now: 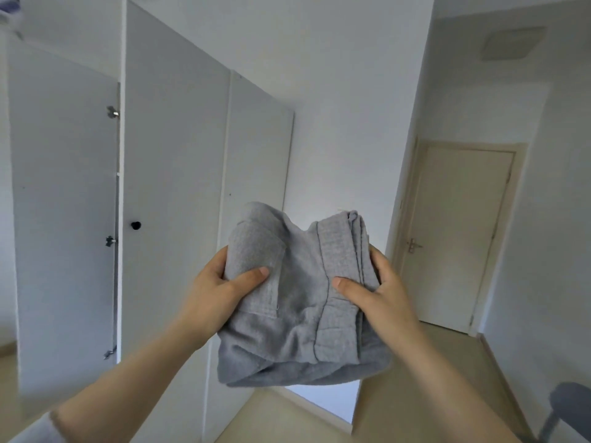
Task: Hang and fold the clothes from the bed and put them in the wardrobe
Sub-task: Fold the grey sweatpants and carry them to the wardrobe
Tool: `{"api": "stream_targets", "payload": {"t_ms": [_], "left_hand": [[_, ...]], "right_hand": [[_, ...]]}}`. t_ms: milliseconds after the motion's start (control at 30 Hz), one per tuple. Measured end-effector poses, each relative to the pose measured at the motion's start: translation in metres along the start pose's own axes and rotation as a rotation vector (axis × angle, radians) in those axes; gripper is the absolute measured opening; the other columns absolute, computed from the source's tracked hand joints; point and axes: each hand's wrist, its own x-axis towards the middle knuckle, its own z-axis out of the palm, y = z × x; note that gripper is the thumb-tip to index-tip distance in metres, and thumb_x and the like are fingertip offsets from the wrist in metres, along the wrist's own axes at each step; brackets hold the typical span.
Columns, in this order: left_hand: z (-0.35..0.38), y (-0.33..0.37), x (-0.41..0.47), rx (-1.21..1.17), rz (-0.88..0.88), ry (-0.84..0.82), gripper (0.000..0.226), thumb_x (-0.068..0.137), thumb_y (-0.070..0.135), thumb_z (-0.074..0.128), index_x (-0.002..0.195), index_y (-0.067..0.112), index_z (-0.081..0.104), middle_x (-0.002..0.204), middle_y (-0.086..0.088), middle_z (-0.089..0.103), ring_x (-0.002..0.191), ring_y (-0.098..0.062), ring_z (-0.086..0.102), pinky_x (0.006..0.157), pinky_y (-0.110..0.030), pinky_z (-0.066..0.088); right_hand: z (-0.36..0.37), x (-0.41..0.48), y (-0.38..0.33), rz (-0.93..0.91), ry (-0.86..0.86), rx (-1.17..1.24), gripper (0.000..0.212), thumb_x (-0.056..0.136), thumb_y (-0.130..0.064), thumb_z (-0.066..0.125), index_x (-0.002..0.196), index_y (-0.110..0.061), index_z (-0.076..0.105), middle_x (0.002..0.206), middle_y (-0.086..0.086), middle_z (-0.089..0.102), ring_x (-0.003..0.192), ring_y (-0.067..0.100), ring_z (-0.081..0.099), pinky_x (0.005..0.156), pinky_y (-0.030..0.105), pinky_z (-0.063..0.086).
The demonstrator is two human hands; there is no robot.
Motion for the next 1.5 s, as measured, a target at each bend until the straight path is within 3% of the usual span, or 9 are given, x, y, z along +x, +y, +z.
{"api": "stream_targets", "payload": {"t_ms": [133, 300, 467, 833, 1067, 1133, 1233, 1367, 1500], "left_hand": [[-0.032, -0.022, 0.039, 0.03, 0.003, 0.054, 0.055, 0.056, 0.062, 0.075, 0.107, 0.048, 0.06, 0.102, 0.021, 0.07, 0.09, -0.004, 0.069, 0.079, -0.032, 0.056], [-0.083, -0.046, 0.078, 0.006, -0.001, 0.163, 0.054, 0.054, 0.059, 0.077, 0.104, 0.048, 0.062, 0.099, 0.021, 0.071, 0.087, -0.002, 0.069, 0.067, -0.019, 0.055], [-0.132, -0.071, 0.1, 0.047, -0.04, 0.283, 0.051, 0.057, 0.055, 0.077, 0.106, 0.049, 0.062, 0.1, 0.019, 0.072, 0.087, -0.004, 0.07, 0.074, -0.029, 0.056], [-0.202, -0.107, 0.138, 0.241, -0.087, 0.629, 0.049, 0.058, 0.057, 0.076, 0.104, 0.045, 0.062, 0.096, 0.018, 0.071, 0.087, -0.005, 0.069, 0.07, -0.025, 0.054], [-0.249, -0.111, 0.137, 0.339, -0.113, 0.846, 0.055, 0.056, 0.056, 0.076, 0.108, 0.046, 0.061, 0.098, 0.019, 0.071, 0.091, -0.005, 0.067, 0.074, -0.026, 0.054], [-0.269, -0.113, 0.133, 0.361, -0.131, 0.886, 0.06, 0.056, 0.056, 0.078, 0.112, 0.044, 0.061, 0.099, 0.017, 0.07, 0.091, -0.005, 0.067, 0.071, -0.024, 0.053], [-0.308, -0.118, 0.128, 0.389, -0.135, 0.952, 0.047, 0.063, 0.052, 0.08, 0.105, 0.049, 0.059, 0.094, 0.021, 0.07, 0.082, 0.001, 0.066, 0.061, -0.016, 0.05], [-0.37, -0.122, 0.128, 0.411, -0.139, 0.996, 0.035, 0.071, 0.046, 0.078, 0.1, 0.049, 0.058, 0.088, 0.029, 0.068, 0.075, 0.009, 0.064, 0.05, -0.009, 0.048], [-0.438, -0.121, 0.137, 0.424, -0.13, 1.022, 0.047, 0.061, 0.054, 0.077, 0.104, 0.045, 0.059, 0.092, 0.019, 0.07, 0.081, -0.001, 0.067, 0.061, -0.019, 0.05]], "right_hand": [[0.045, 0.045, 0.021, -0.028, -0.044, 0.017, 0.057, 0.076, -0.028, 0.08, 0.122, -0.049, 0.053, 0.116, -0.024, 0.064, 0.104, -0.003, 0.062, 0.087, 0.027, 0.052], [0.112, 0.099, 0.041, -0.062, -0.142, 0.056, 0.058, 0.073, -0.032, 0.077, 0.125, -0.041, 0.055, 0.116, -0.022, 0.065, 0.105, -0.002, 0.062, 0.087, 0.027, 0.051], [0.178, 0.138, 0.068, -0.096, -0.261, 0.11, 0.057, 0.08, -0.025, 0.077, 0.129, -0.04, 0.052, 0.117, -0.027, 0.062, 0.105, -0.006, 0.061, 0.08, 0.016, 0.053], [0.308, 0.227, 0.113, -0.161, -0.552, 0.305, 0.064, 0.072, -0.034, 0.075, 0.132, -0.039, 0.051, 0.118, -0.026, 0.063, 0.105, -0.006, 0.061, 0.087, 0.022, 0.051], [0.396, 0.255, 0.119, -0.185, -0.714, 0.461, 0.062, 0.072, -0.034, 0.075, 0.13, -0.037, 0.055, 0.117, -0.023, 0.065, 0.104, -0.003, 0.063, 0.089, 0.024, 0.052], [0.427, 0.254, 0.118, -0.179, -0.758, 0.492, 0.062, 0.073, -0.032, 0.076, 0.131, -0.035, 0.054, 0.118, -0.022, 0.065, 0.104, -0.002, 0.063, 0.092, 0.028, 0.053], [0.477, 0.253, 0.112, -0.179, -0.819, 0.524, 0.063, 0.076, -0.029, 0.078, 0.133, -0.035, 0.052, 0.119, -0.021, 0.064, 0.105, -0.002, 0.062, 0.094, 0.031, 0.053], [0.548, 0.253, 0.095, -0.207, -0.855, 0.545, 0.07, 0.07, -0.038, 0.076, 0.136, -0.035, 0.05, 0.123, -0.019, 0.063, 0.109, 0.0, 0.061, 0.094, 0.028, 0.052], [0.619, 0.259, 0.075, -0.236, -0.856, 0.556, 0.071, 0.07, -0.039, 0.075, 0.136, -0.034, 0.05, 0.124, -0.018, 0.063, 0.108, -0.004, 0.06, 0.087, 0.016, 0.051]]}}
